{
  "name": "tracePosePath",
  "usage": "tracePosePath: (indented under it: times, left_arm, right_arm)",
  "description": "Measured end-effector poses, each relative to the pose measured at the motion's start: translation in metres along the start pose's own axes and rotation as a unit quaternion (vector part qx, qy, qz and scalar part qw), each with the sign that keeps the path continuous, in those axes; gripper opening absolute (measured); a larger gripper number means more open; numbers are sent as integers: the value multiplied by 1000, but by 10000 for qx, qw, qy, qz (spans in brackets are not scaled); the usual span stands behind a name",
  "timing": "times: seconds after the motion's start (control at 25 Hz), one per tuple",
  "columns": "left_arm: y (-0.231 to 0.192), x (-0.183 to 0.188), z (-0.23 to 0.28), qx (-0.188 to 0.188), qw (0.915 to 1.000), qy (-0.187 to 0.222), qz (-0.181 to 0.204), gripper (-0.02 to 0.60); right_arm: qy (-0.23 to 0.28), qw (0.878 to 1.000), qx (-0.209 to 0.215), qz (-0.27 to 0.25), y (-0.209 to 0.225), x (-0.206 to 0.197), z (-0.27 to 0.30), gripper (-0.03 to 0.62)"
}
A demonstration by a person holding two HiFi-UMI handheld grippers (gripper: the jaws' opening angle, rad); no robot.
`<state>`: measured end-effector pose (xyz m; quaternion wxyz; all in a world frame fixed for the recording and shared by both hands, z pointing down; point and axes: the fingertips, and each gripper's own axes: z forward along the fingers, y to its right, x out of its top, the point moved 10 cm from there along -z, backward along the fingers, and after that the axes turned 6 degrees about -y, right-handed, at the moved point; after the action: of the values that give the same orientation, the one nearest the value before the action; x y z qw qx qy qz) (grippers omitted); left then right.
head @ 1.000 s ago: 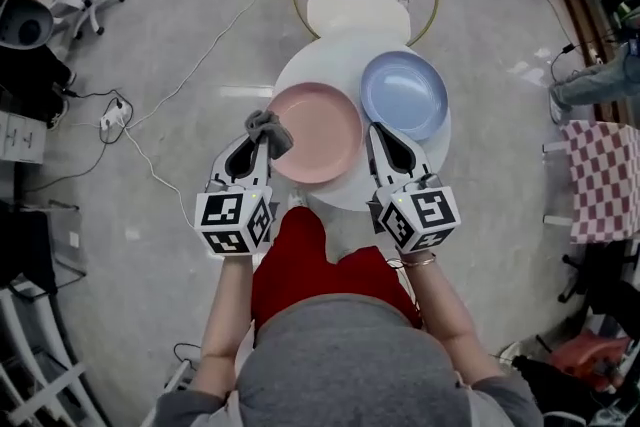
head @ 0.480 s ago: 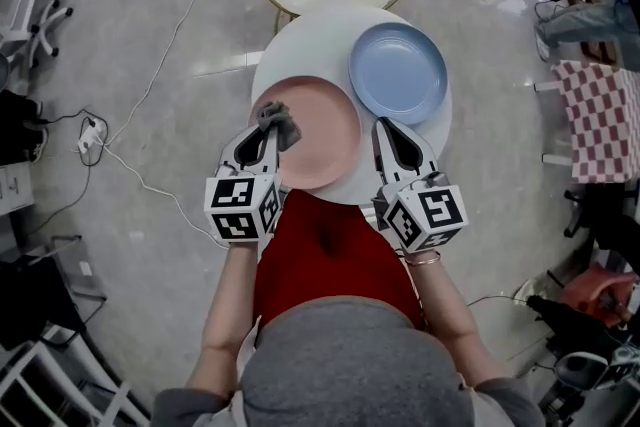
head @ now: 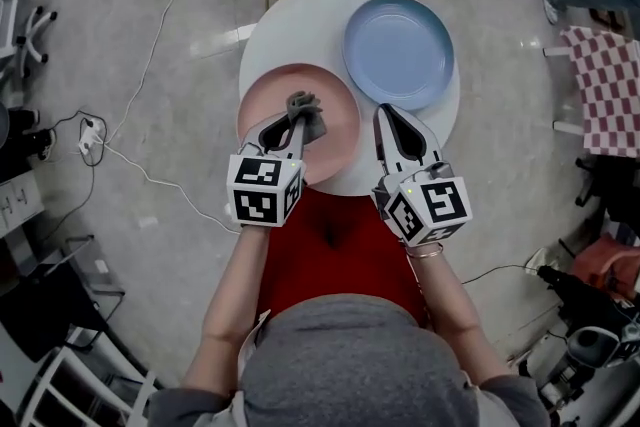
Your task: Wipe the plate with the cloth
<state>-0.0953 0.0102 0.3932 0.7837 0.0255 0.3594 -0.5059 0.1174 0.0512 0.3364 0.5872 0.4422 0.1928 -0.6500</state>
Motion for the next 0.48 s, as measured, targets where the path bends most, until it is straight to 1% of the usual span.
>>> tracePosePath:
  times: [0.24, 0.36, 0.48]
  left_arm:
    - [12, 13, 33, -306, 9986, -348, 267, 35]
    - [18, 17, 51, -459, 9959, -633, 461, 36]
    - [23, 19, 72, -592, 9928, -879, 555, 36]
  right_arm:
    - [-76, 9997, -156, 200, 9, -4, 0, 29]
    - [-128, 9991, -244, 327, 17, -6, 2, 29]
    - [-145, 9986, -287, 411, 26, -6, 7, 29]
